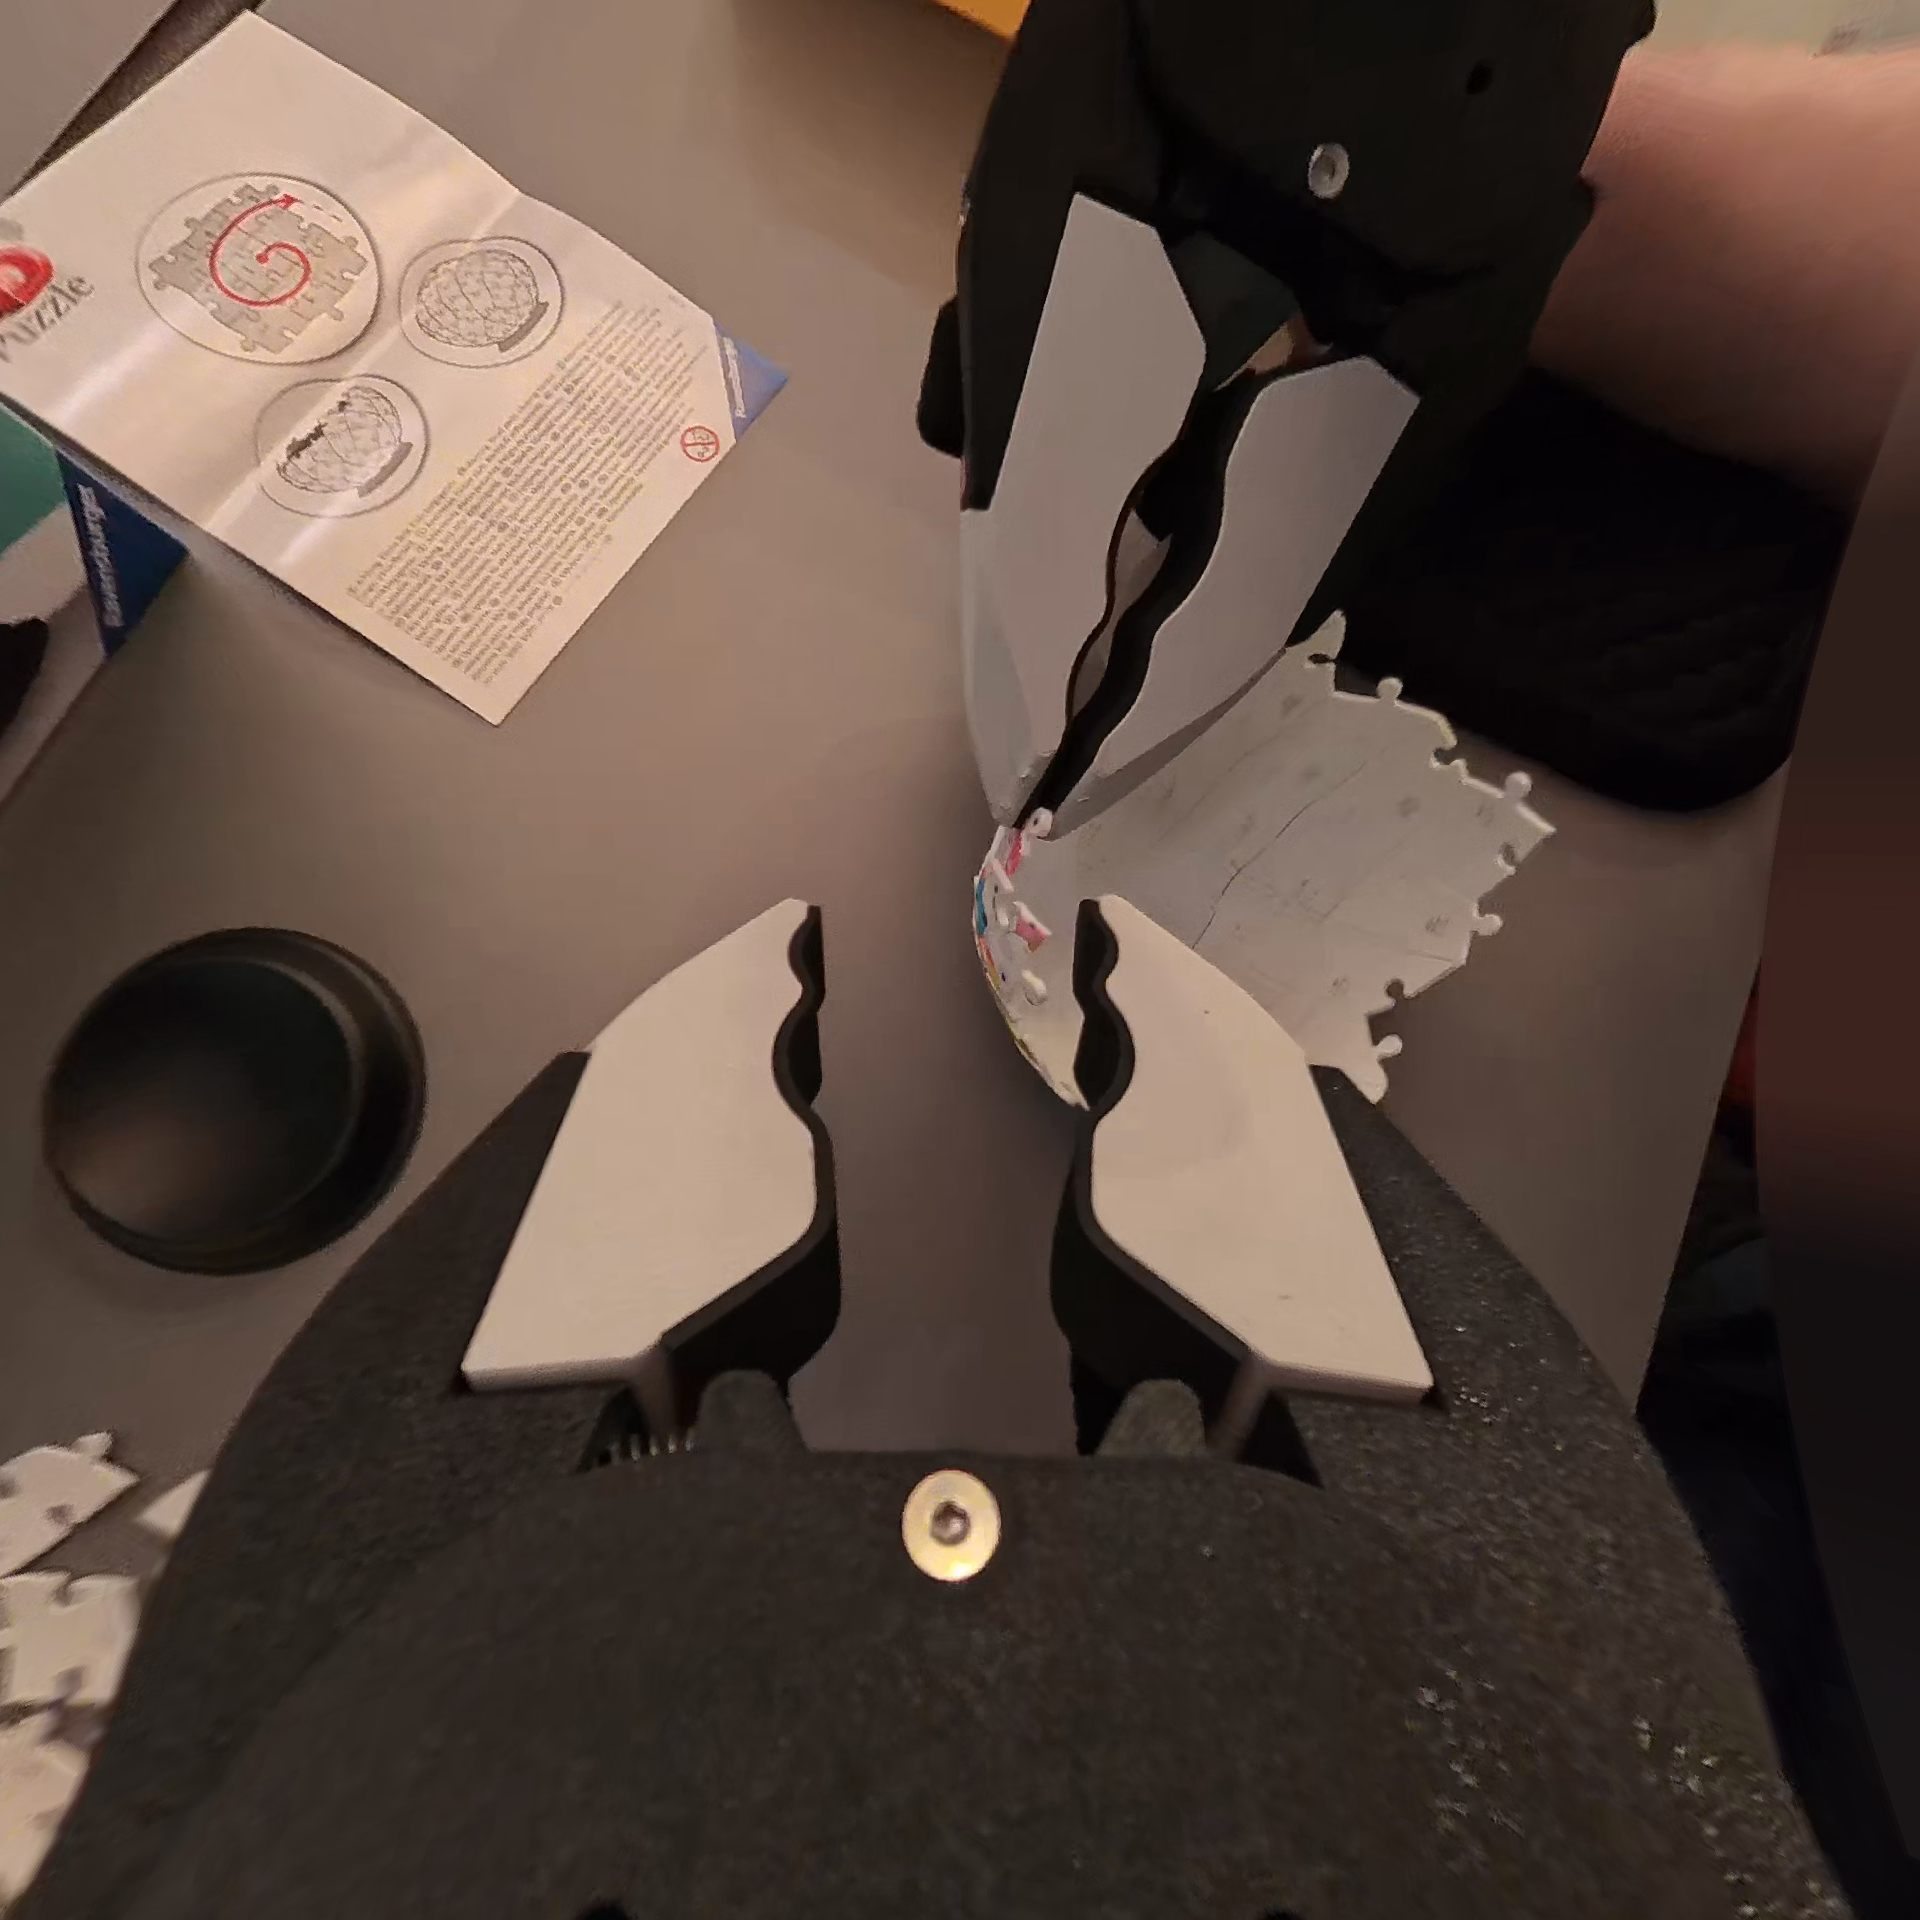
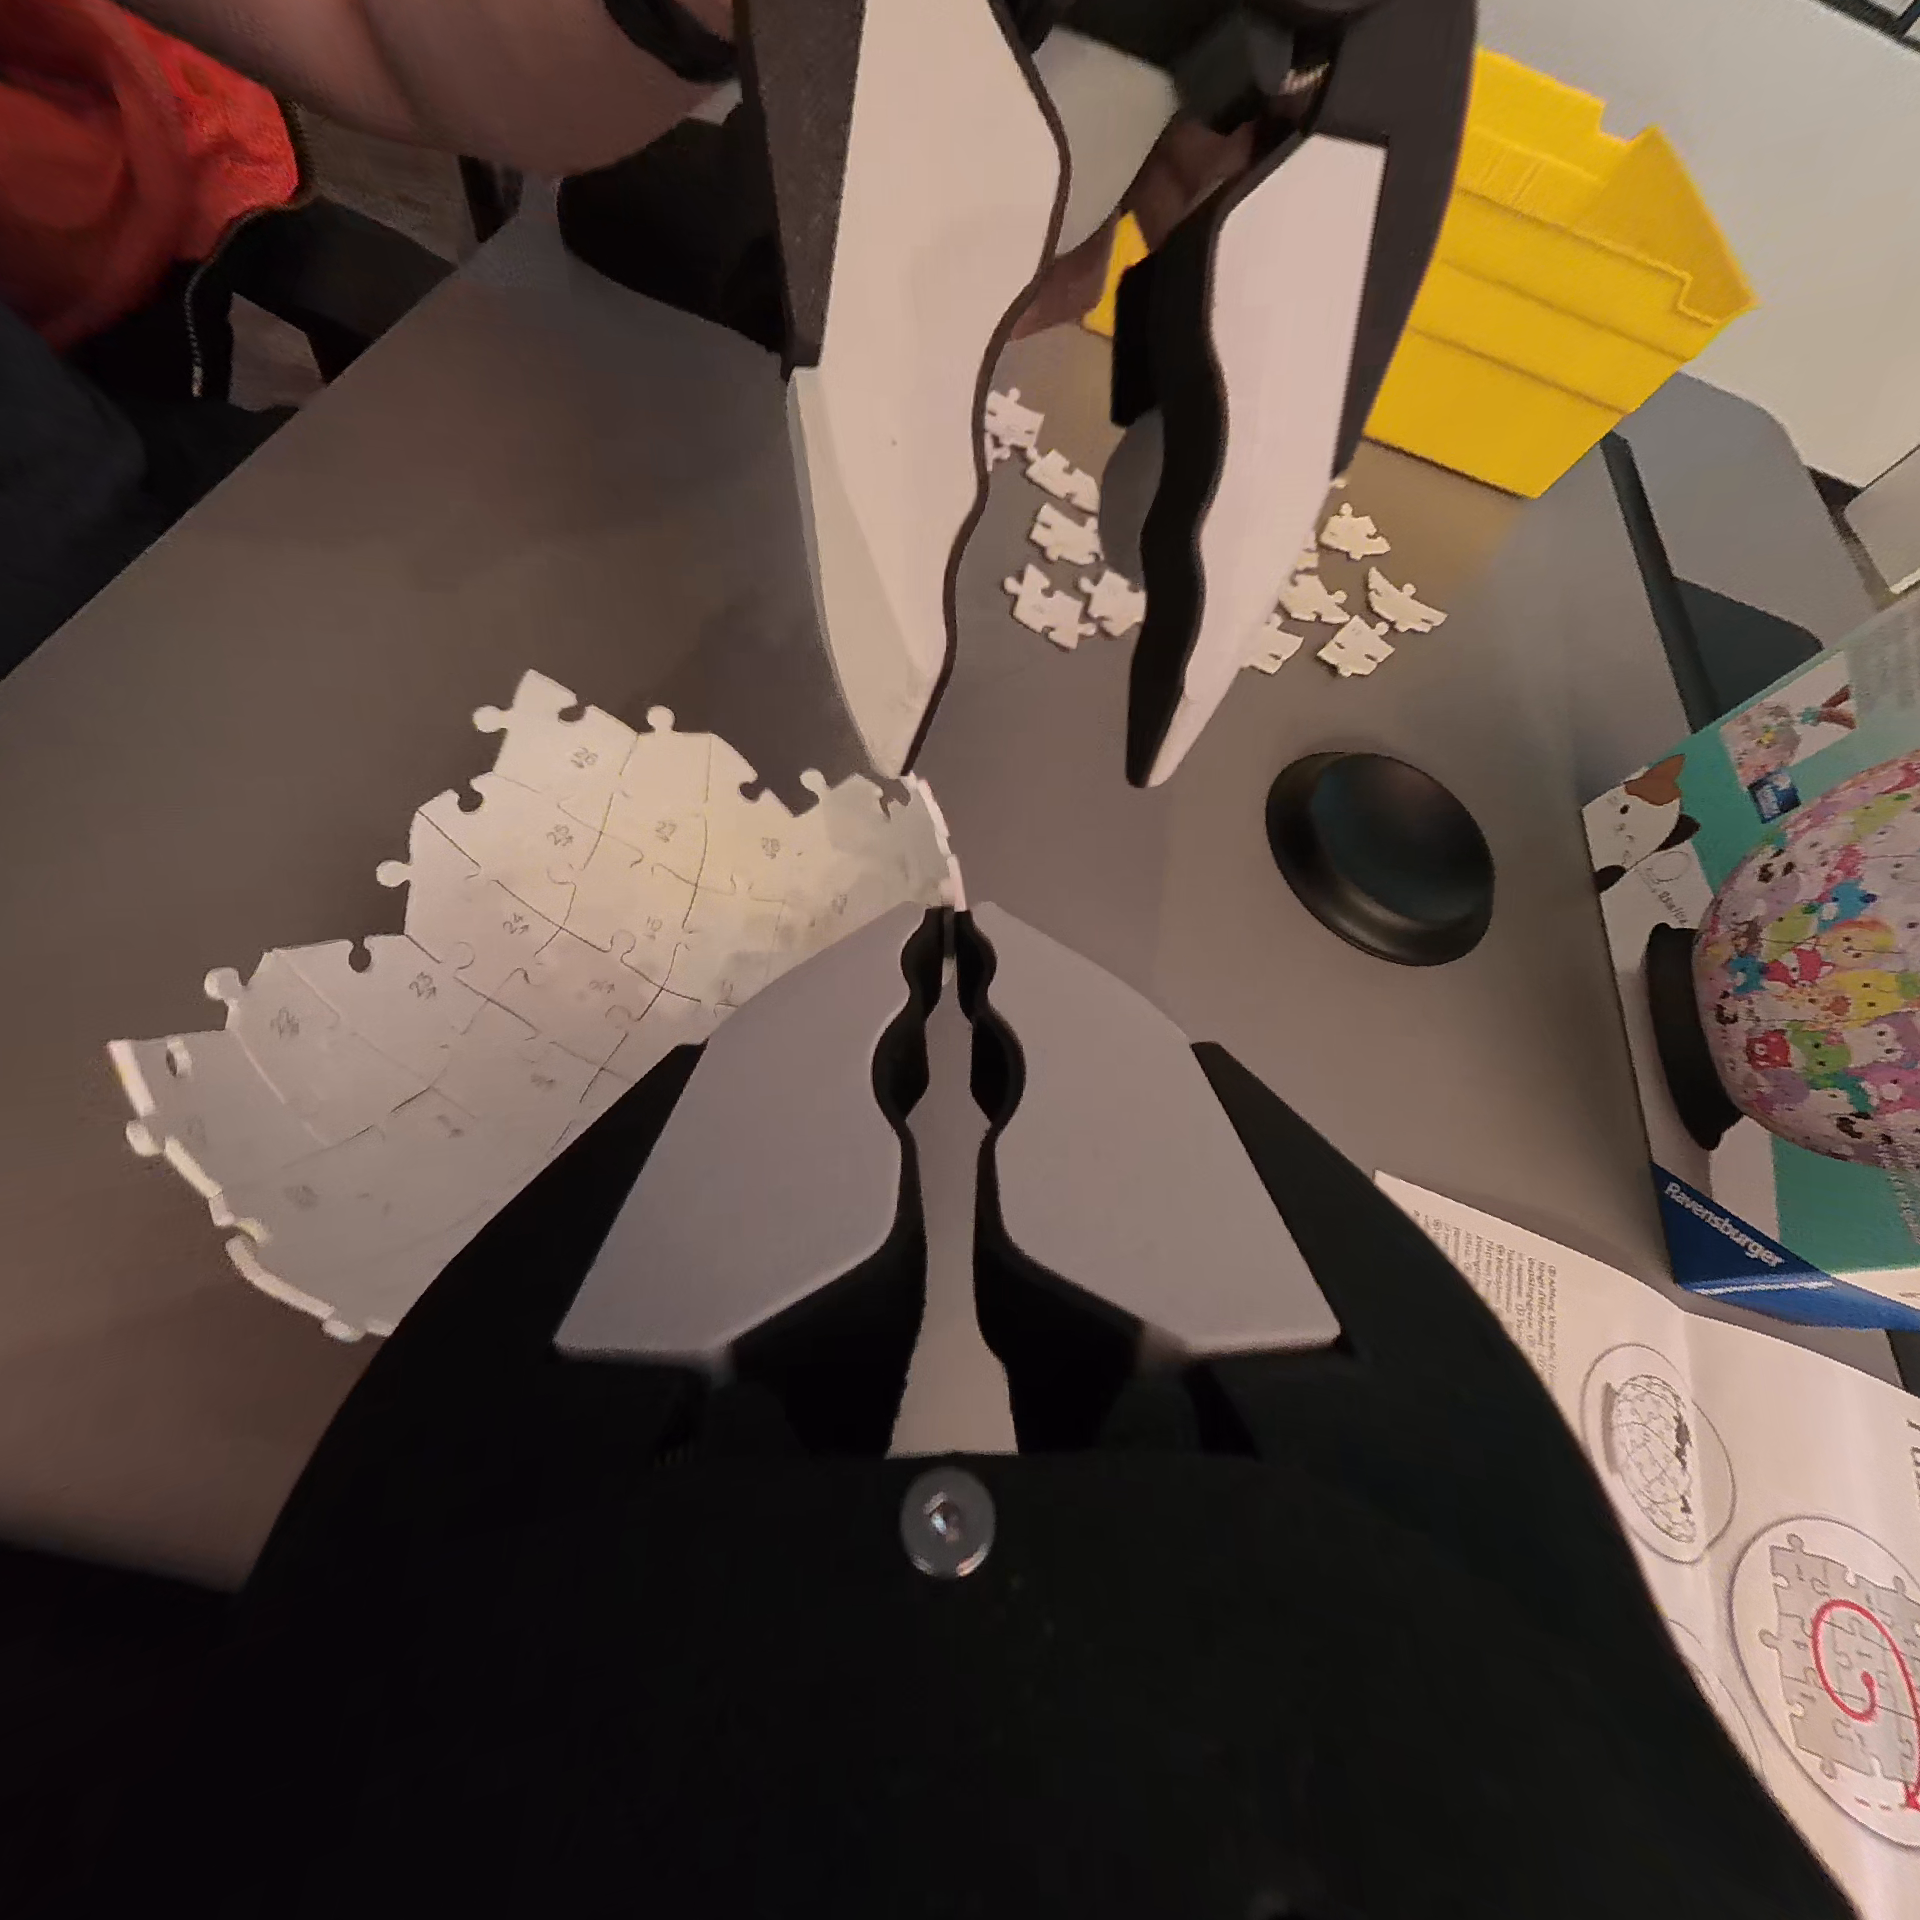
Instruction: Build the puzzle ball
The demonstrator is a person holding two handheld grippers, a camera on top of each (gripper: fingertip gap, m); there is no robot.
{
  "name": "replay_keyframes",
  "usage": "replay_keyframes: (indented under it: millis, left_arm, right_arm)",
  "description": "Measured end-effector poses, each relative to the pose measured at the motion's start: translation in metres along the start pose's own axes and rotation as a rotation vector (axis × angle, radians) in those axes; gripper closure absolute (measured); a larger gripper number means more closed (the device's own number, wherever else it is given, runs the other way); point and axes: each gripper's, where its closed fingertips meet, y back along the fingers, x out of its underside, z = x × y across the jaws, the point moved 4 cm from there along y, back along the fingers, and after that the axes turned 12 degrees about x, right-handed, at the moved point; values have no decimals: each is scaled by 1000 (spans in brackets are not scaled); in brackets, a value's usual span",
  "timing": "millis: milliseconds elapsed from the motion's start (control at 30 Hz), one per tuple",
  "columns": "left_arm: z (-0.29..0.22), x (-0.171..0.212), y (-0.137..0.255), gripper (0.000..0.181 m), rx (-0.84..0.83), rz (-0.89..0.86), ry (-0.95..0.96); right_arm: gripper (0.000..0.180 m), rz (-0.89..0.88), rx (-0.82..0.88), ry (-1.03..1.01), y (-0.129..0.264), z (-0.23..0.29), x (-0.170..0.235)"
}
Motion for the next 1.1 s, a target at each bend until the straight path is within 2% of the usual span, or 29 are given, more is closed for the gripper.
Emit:
replay_keyframes:
  millis: [133,400,533,700,1100]
  left_arm:
    - [2,-12,-3,135,-42,159,-78]
    - [5,-30,-21,139,56,338,-71]
    - [13,-26,-31,140,91,414,-68]
    - [13,-24,-34,147,152,419,-27]
    - [18,-17,-35,154,143,439,-27]
  right_arm:
    - [176,19,4,-24,3,-1,3]
    - [176,49,21,-73,5,-4,12]
    - [176,45,23,-104,6,-4,16]
    - [177,33,49,-123,10,-8,19]
    - [177,67,70,-195,12,-10,28]
